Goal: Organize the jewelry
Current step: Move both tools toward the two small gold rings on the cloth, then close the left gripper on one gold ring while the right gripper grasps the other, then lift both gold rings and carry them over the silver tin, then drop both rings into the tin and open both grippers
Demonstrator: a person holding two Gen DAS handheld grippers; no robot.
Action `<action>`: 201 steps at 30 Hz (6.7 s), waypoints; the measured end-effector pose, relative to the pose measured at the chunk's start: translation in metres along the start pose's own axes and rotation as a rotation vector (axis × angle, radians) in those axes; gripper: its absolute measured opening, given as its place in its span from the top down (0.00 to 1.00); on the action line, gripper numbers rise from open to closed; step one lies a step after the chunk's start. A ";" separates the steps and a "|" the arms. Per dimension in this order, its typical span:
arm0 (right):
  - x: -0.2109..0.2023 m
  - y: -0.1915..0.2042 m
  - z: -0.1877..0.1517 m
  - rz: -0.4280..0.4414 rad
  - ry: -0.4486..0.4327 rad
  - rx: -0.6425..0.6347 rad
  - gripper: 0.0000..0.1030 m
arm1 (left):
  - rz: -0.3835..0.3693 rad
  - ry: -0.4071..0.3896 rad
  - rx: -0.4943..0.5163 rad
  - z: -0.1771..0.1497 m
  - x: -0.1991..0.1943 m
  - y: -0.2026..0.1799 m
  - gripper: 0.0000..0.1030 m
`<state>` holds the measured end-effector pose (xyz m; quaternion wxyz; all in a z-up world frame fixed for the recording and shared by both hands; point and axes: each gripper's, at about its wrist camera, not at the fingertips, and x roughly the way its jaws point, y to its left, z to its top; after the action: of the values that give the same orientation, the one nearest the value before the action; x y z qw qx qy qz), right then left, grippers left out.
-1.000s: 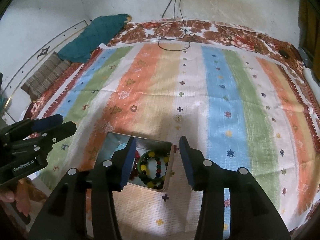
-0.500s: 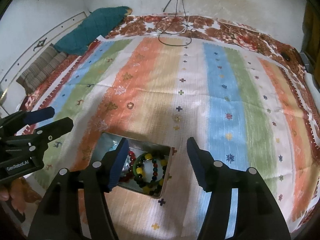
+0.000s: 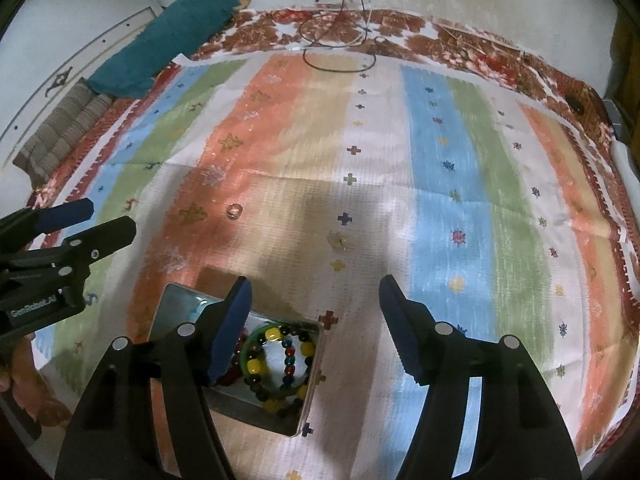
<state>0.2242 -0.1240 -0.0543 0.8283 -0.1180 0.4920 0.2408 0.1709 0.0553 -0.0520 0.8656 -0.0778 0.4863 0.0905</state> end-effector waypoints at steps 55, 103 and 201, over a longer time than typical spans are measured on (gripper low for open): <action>0.105 -0.012 0.037 0.001 0.191 0.006 0.37 | 0.015 0.160 0.031 0.044 0.111 0.002 0.34; 0.152 -0.021 0.052 -0.022 0.266 0.022 0.93 | -0.015 0.253 0.083 0.049 0.166 -0.009 0.82; -0.011 0.018 -0.010 0.069 -0.017 -0.019 0.88 | -0.166 -0.004 0.056 -0.023 -0.013 -0.028 0.82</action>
<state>0.2031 -0.1161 -0.0488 0.8223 -0.1068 0.4866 0.2751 0.1515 0.0222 -0.0513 0.8729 -0.0936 0.4787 0.0048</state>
